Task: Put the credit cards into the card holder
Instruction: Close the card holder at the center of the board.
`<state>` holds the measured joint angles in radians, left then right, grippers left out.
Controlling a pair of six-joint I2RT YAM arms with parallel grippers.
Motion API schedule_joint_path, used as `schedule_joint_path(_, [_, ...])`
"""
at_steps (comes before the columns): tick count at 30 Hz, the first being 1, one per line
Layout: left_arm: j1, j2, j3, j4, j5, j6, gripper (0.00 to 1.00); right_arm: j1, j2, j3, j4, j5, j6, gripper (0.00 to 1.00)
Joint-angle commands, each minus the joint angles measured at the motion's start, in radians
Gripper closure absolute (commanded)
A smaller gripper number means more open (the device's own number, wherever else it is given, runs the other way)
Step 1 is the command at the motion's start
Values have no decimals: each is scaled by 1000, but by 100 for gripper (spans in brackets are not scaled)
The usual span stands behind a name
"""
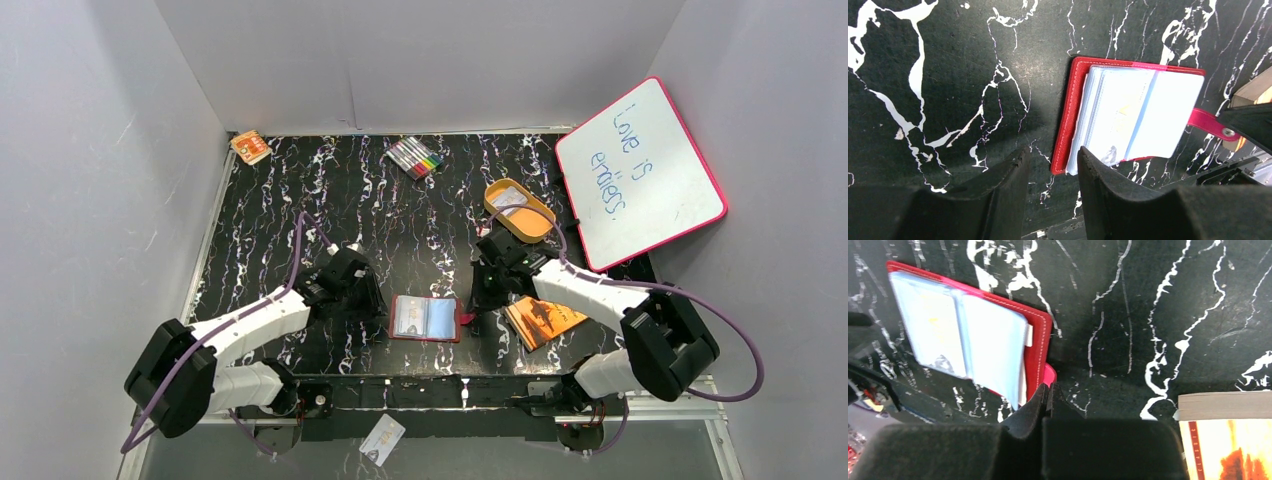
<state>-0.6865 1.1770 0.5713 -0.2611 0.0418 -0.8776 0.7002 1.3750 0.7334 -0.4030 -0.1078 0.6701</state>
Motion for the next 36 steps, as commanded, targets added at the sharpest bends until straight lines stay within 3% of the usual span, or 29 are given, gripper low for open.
schedule_joint_path(1, [-4,38,4,18,20,23,63,-4,-68,88,-5,-64,-21,100])
schedule_joint_path(7, [-4,104,3,69,49,25,65,-4,-96,120,60,-189,-2,100])
schedule_joint_path(15, [-4,163,12,112,82,30,71,-3,-93,87,315,-370,113,100])
schedule_joint_path(24, [-4,209,51,130,97,50,72,37,28,101,479,-415,188,100])
schedule_joint_path(29, [-4,107,54,26,-16,49,59,86,190,138,497,-351,207,100])
schedule_joint_path(34, [-4,-49,23,-48,-108,11,53,139,312,203,475,-336,190,100])
schedule_joint_path(35, [-4,-79,19,-55,-125,-2,50,153,341,227,479,-362,177,93])
schedule_joint_path(36, [-4,-103,17,-68,-146,-13,47,167,364,257,476,-381,160,79])
